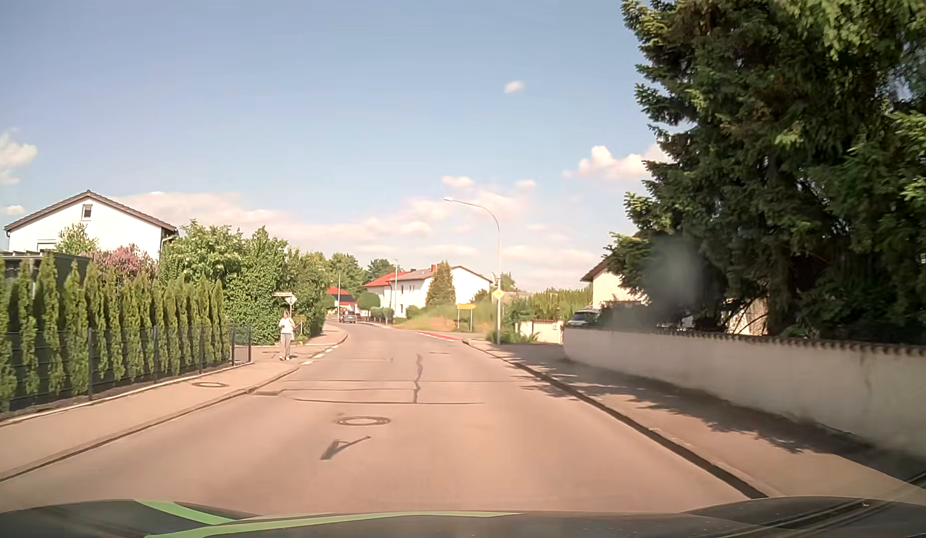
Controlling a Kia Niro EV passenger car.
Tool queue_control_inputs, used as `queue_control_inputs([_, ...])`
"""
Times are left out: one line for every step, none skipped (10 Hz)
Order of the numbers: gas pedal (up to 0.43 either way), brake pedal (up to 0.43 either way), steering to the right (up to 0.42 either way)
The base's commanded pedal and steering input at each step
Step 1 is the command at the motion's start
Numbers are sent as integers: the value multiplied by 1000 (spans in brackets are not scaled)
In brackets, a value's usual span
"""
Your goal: Follow the waypoints while adhering to traffic rules and regulations
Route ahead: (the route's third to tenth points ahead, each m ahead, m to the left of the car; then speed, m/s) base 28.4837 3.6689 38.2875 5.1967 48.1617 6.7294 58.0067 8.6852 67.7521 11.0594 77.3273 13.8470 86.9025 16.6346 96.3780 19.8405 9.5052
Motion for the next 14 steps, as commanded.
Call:
queue_control_inputs([0, 0, -12])
queue_control_inputs([0, 0, -12])
queue_control_inputs([0, 0, -12])
queue_control_inputs([0, 0, -12])
queue_control_inputs([8, 0, -12])
queue_control_inputs([20, 0, -13])
queue_control_inputs([28, 0, -15])
queue_control_inputs([39, 0, -17])
queue_control_inputs([39, 0, -21])
queue_control_inputs([39, 0, -21])
queue_control_inputs([47, 0, -21])
queue_control_inputs([47, 0, -21])
queue_control_inputs([47, 0, -20])
queue_control_inputs([47, 0, -20])
